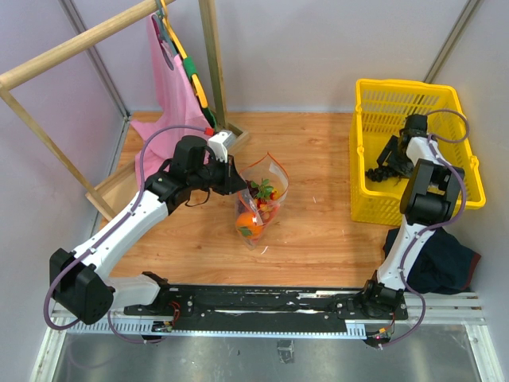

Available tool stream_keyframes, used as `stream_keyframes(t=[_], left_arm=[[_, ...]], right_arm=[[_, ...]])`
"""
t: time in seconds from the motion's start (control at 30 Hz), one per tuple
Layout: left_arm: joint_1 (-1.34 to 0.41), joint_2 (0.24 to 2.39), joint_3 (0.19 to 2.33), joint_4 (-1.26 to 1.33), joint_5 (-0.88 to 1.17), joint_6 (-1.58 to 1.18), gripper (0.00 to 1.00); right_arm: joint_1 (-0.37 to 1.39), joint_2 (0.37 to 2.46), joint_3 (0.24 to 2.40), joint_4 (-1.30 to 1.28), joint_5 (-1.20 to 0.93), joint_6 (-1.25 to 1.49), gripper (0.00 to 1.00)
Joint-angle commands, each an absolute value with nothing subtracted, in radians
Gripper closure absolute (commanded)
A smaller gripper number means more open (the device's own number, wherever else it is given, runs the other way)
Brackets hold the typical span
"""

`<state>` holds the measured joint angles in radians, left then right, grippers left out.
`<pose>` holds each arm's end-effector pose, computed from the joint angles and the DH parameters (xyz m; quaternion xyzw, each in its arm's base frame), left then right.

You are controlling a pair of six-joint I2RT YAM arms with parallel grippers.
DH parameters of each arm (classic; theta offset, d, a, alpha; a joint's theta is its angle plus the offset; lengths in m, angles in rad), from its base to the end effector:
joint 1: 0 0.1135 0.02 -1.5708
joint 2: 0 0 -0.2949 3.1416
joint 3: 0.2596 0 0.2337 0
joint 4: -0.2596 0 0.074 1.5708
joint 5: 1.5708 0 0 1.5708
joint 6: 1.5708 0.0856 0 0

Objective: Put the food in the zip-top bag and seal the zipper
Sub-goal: Pick up the fake fruit from the bin.

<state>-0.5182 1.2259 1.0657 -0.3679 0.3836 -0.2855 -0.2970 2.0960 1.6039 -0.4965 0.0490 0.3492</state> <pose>0.2320 -0.1692 0.3369 0.1931 0.8345 -0.3434 0.3853 0.4606 -0.1454 0.1816 0.3107 0.9059 -0.0160 0.2874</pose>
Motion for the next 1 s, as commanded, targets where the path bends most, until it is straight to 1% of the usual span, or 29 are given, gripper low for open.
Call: stream_keyframes(t=[0.0, 0.13, 0.17, 0.23, 0.37, 0.47, 0.53, 0.67, 0.97], left_arm=[[-0.508, 1.227, 1.063, -0.34, 0.405, -0.282, 1.0], [-0.508, 1.226, 1.063, -0.34, 0.406, -0.282, 1.0], [-0.508, 1.226, 1.062, -0.34, 0.405, -0.282, 1.0], [-0.508, 1.224, 1.063, -0.339, 0.403, -0.282, 1.0], [-0.508, 1.223, 1.062, -0.339, 0.404, -0.282, 1.0], [-0.508, 1.223, 1.062, -0.339, 0.404, -0.282, 1.0], [-0.508, 1.223, 1.061, -0.339, 0.405, -0.283, 1.0], [-0.508, 1.221, 1.061, -0.337, 0.405, -0.284, 1.0], [-0.507, 1.216, 1.062, -0.337, 0.407, -0.285, 1.0]], right_arm=[[-0.315, 2.133, 1.641, -0.531, 0.034, 0.362, 0.28], [-0.316, 2.156, 1.642, -0.535, 0.009, 0.351, 0.38], [-0.315, 2.159, 1.642, -0.535, 0.001, 0.347, 0.43], [-0.315, 2.158, 1.643, -0.535, -0.012, 0.34, 0.55], [-0.315, 2.133, 1.637, -0.526, -0.028, 0.323, 0.76], [-0.314, 2.098, 1.635, -0.512, -0.046, 0.308, 0.89], [-0.313, 2.063, 1.622, -0.497, -0.053, 0.302, 0.94], [-0.311, 1.974, 1.595, -0.467, -0.068, 0.299, 0.99], [-0.276, 1.723, 1.537, -0.46, -0.024, 0.253, 0.99]])
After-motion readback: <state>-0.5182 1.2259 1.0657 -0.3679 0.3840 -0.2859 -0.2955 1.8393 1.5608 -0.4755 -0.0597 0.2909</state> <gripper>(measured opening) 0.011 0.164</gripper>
